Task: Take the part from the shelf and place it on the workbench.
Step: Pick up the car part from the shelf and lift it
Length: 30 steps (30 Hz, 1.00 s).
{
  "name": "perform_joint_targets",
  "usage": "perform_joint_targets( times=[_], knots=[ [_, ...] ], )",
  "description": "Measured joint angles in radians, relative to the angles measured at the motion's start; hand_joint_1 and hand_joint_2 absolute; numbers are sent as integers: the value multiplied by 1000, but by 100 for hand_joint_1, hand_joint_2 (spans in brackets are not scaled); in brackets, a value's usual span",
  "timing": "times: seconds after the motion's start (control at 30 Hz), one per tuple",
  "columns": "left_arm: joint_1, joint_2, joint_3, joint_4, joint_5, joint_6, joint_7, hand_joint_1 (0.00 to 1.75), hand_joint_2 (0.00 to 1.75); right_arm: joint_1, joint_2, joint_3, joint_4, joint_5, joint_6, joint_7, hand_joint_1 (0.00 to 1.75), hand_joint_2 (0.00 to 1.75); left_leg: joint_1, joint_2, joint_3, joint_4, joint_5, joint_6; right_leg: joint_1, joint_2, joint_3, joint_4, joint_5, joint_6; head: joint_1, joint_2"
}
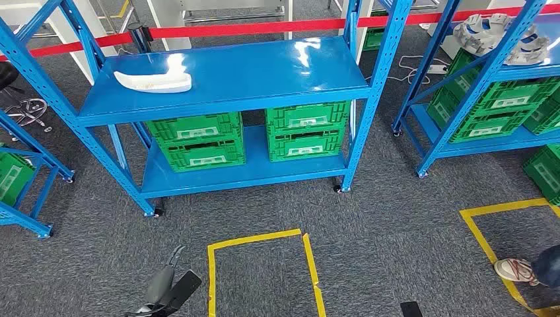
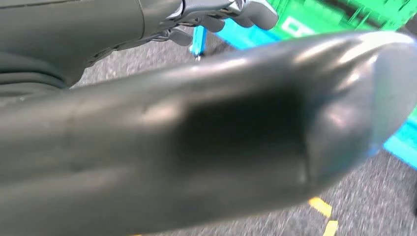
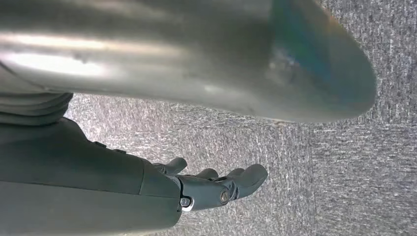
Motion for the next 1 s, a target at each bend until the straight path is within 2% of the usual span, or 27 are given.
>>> perform_joint_targets(
  times=[0.07,0.4,0.57,0.8,1.0],
  knots=[
    [-10,0,-29,-8,19,14,-2,0,0,-1,0,-2,0,1,4,1,0,0,0,0,0,0,0,0,0,0,0,0,0,0,0,0],
    [-146,27,-349,-147,160,121,-4,0,0,-5,0,-25,2,11,33,-16,0,0,0,-1,0,0,2,-1,0,0,1,0,2,1,0,0],
    [-213,45,-493,-262,171,133,61,0,0,-8,0,-29,3,19,41,-17,0,0,0,-1,0,0,2,-1,0,-1,1,0,2,1,0,0],
    [-255,63,-611,-373,153,166,110,0,0,-8,0,-34,3,31,47,-18,0,0,0,0,0,0,2,0,0,0,0,0,2,1,0,0],
    [-322,76,-691,-459,109,182,193,0,0,-8,0,-45,3,38,52,-17,0,0,0,0,0,0,2,-1,0,0,0,0,3,1,0,0]
  ],
)
